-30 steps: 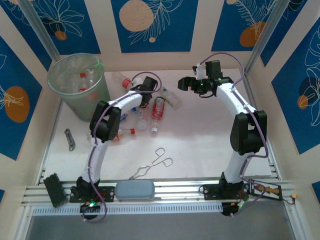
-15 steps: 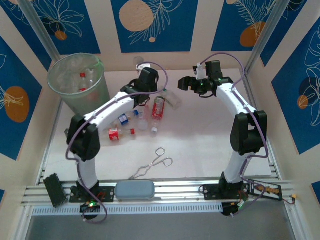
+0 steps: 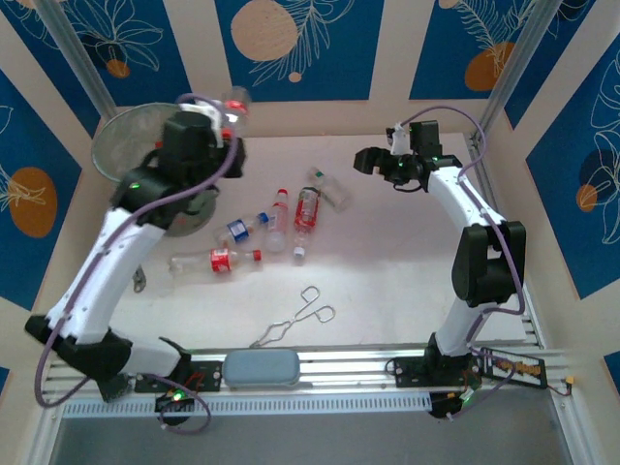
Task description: Put the plastic bottles in the bin
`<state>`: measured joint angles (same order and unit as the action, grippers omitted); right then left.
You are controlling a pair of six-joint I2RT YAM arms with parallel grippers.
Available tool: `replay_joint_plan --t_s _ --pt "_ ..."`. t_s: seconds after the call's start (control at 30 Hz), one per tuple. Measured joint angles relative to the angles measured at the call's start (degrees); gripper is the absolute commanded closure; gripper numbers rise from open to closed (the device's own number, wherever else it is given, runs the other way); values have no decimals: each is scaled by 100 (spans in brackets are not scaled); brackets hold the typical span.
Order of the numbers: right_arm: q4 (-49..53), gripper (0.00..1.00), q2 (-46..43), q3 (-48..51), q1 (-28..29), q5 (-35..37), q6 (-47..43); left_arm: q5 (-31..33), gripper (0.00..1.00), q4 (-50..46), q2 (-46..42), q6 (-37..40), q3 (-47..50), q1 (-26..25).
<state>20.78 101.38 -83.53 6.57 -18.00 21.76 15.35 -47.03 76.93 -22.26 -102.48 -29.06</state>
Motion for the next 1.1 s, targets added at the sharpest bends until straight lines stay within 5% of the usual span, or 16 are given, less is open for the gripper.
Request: replay_joint_plan --t_s 0.23,0.47,0.6,0.77,1.1 --pt "-61 12 188 -120 168 -114 42 -157 92 -852 -452 122 -273 1338" --pt "-57 12 208 -133 219 -133 37 -413 89 -1023 -280 184 7 2096" --pt "-59 12 208 -133 181 -133 33 -634 73 -1049 44 181 4 2492" --pt "-59 12 208 -133 166 -136 20 -802 54 -1023 313 201 -46 2645" --pt "-59 12 208 -133 160 -151 15 -691 43 -551 831 232 -210 2708"
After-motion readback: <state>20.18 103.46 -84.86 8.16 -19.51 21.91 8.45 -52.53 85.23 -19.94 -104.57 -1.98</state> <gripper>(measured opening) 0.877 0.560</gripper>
